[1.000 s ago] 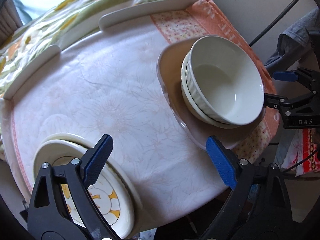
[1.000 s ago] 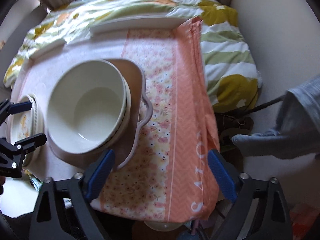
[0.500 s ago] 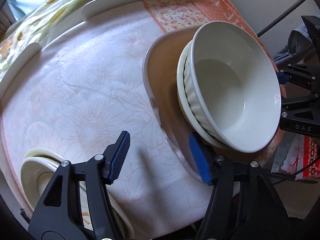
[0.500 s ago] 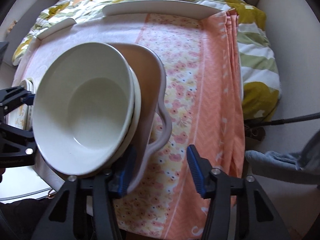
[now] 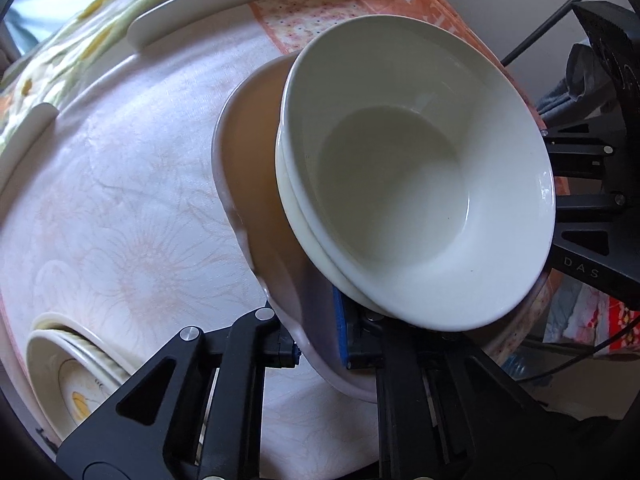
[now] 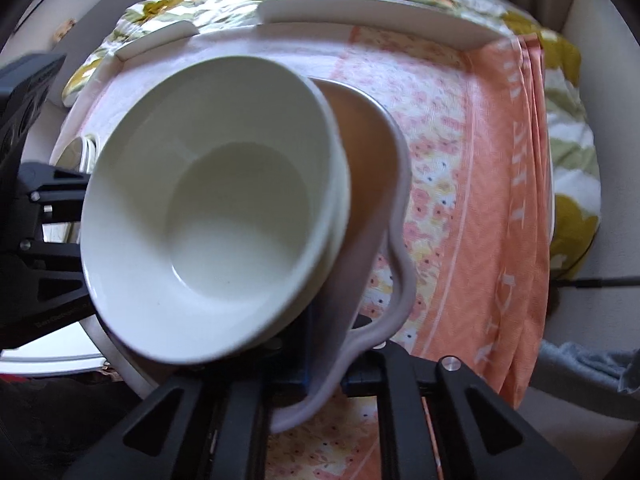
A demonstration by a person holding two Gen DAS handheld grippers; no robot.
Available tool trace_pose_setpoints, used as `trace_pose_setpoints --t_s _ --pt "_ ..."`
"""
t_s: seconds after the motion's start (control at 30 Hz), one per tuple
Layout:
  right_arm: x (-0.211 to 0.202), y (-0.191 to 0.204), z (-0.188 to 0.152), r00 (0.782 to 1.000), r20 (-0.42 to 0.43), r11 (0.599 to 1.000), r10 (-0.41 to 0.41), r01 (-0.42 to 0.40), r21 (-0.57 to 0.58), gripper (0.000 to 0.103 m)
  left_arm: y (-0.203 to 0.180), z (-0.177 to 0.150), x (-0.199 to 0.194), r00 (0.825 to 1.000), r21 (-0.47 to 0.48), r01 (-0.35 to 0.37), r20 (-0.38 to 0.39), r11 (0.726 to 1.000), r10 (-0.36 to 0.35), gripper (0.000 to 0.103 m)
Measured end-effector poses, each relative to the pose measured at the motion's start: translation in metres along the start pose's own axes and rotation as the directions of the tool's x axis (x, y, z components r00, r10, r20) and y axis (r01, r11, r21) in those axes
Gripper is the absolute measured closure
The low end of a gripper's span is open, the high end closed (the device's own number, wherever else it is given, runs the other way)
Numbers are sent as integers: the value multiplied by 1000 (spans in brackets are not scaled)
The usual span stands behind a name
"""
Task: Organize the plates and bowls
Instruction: 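Lift the pink dish holding the bowls with the left gripper over the plate stack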
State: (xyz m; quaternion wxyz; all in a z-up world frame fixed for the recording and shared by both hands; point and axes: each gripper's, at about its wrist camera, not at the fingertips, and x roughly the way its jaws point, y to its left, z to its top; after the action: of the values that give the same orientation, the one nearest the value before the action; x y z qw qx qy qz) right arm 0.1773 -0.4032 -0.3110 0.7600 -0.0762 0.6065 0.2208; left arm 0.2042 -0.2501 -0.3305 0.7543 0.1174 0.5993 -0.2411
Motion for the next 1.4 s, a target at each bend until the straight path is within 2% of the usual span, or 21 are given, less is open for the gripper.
trace_pose_setpoints --t_s 0.23,0.37,0.7,0.77,0.8,1.2,1.4 --pt "-10 1 6 999 45 1000 -7 7 -1 93 -1 -2 -16 998 -16 -18 58 1000 18 92" --pt "-23 0 23 997 73 1000 -18 19 -20 93 7 3 -30 995 -29 -27 94 999 30 92" --pt "-57 50 44 990 139 997 -34 42 -60 93 42 -18 -90 983 -62 -39 176 997 50 92" --pt "-61 65 49 988 148 997 -34 45 -68 93 53 -28 -99 982 -67 -42 181 997 54 92" --pt "-62 72 50 988 152 996 -34 45 -72 93 58 -33 -103 977 -133 -88 184 987 112 92" --pt "-45 182 59 989 151 997 -7 19 -81 93 134 -133 -137 979 -164 -90 165 982 117 92" --pt "-30 229 55 990 141 998 0 9 -64 93 156 -174 -140 983 -188 -88 144 978 116 92"
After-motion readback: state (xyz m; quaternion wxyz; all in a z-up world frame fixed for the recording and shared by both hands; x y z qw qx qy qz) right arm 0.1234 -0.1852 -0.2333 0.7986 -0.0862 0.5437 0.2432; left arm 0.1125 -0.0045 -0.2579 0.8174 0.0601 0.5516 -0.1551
